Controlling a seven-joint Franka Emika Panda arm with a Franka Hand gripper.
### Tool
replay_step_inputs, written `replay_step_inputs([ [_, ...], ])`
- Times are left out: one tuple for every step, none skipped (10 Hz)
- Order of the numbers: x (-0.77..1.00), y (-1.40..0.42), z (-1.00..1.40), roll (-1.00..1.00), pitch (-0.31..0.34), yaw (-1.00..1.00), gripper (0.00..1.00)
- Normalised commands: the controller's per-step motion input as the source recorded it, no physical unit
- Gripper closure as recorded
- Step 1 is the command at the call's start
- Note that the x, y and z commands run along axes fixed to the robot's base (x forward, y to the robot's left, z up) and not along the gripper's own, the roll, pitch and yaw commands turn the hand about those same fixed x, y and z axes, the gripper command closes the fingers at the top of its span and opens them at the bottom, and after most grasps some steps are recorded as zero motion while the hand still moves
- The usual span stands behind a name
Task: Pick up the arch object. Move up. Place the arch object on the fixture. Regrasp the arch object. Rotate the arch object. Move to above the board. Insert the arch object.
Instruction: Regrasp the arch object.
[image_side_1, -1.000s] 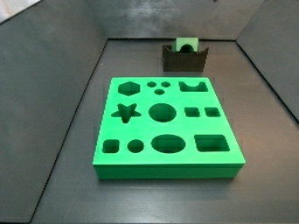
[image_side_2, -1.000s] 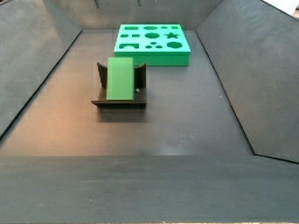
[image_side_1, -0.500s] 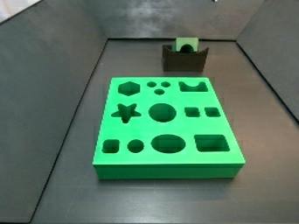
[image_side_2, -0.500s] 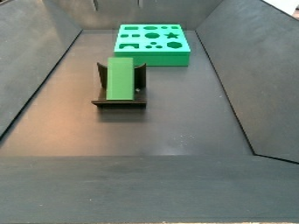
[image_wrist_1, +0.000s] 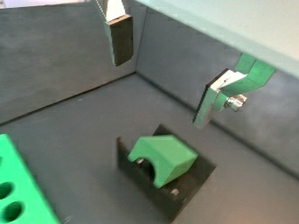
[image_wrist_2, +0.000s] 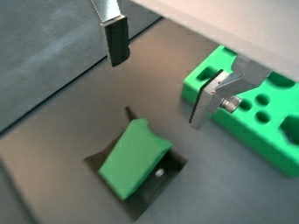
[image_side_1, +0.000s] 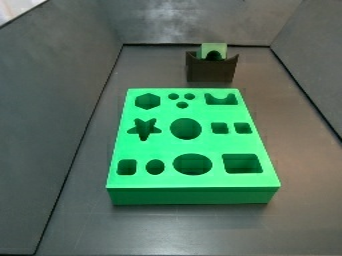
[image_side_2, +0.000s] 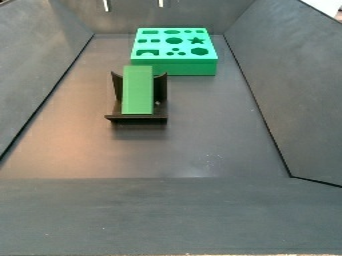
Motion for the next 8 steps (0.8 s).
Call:
replay_step_inputs([
  [0.03,-0.02,-0.01,1.0,0.058,0.04,0.0],
  [0.04,-0.02,-0.01,1.0,0.064,0.04,0.0],
  [0.06,-0.03,-0.01,1.0,0.08,0.05,0.0],
  [0.07,-0.03,-0.01,1.0,0.095,0.05,0.0],
  [0.09,-0.03,-0.01,1.0,0.121,0.07,0.0],
  [0.1,-0.04,-0.02,1.0,0.145,0.08,0.0],
  [0.11,-0.04,-0.02,1.0,0.177,0.11,0.0],
  [0.11,-0.04,-0.02,1.0,0.193,0.13,0.0],
])
